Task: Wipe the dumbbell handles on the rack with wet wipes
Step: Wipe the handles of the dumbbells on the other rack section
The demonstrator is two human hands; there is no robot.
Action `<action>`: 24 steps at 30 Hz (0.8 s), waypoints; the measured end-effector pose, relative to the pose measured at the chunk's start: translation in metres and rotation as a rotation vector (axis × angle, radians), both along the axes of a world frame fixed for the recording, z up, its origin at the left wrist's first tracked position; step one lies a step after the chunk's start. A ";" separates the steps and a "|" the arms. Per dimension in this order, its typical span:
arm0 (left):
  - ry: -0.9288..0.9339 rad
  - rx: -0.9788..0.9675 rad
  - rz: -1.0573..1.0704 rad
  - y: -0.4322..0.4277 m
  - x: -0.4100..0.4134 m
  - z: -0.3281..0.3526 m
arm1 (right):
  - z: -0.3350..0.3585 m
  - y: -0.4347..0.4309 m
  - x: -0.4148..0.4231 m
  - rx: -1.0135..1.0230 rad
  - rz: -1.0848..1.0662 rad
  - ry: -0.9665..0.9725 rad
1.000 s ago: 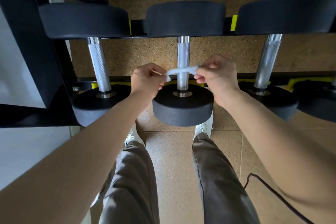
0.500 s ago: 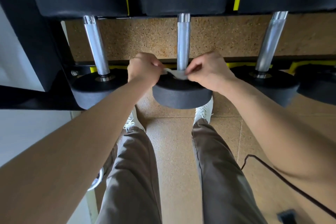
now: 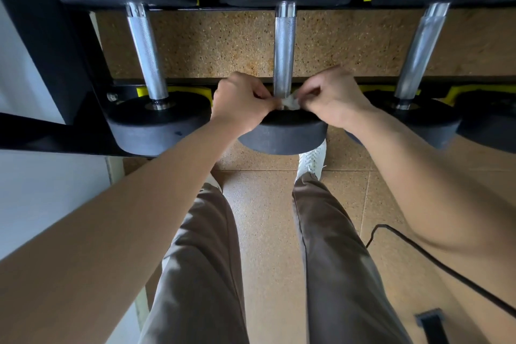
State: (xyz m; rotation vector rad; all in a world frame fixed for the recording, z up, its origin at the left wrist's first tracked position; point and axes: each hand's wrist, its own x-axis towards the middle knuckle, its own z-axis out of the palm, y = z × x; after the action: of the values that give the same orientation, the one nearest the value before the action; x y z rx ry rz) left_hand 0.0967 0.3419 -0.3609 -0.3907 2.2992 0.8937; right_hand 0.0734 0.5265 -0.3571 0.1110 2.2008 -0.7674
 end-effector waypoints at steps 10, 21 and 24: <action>0.012 -0.055 0.201 -0.022 -0.023 -0.012 | 0.010 0.012 0.003 -0.326 -0.561 0.029; -0.259 0.543 0.817 0.001 -0.059 -0.025 | -0.015 0.019 -0.041 -0.383 -0.867 -0.049; -0.316 0.710 0.881 0.005 -0.068 -0.027 | -0.021 -0.004 -0.050 -0.575 -0.891 -0.274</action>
State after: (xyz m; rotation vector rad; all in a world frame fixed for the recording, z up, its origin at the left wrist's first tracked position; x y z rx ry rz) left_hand 0.0286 0.3474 -0.3882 -1.1432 1.3363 1.8150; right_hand 0.0236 0.5228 -0.3777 0.8791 1.5359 -1.7143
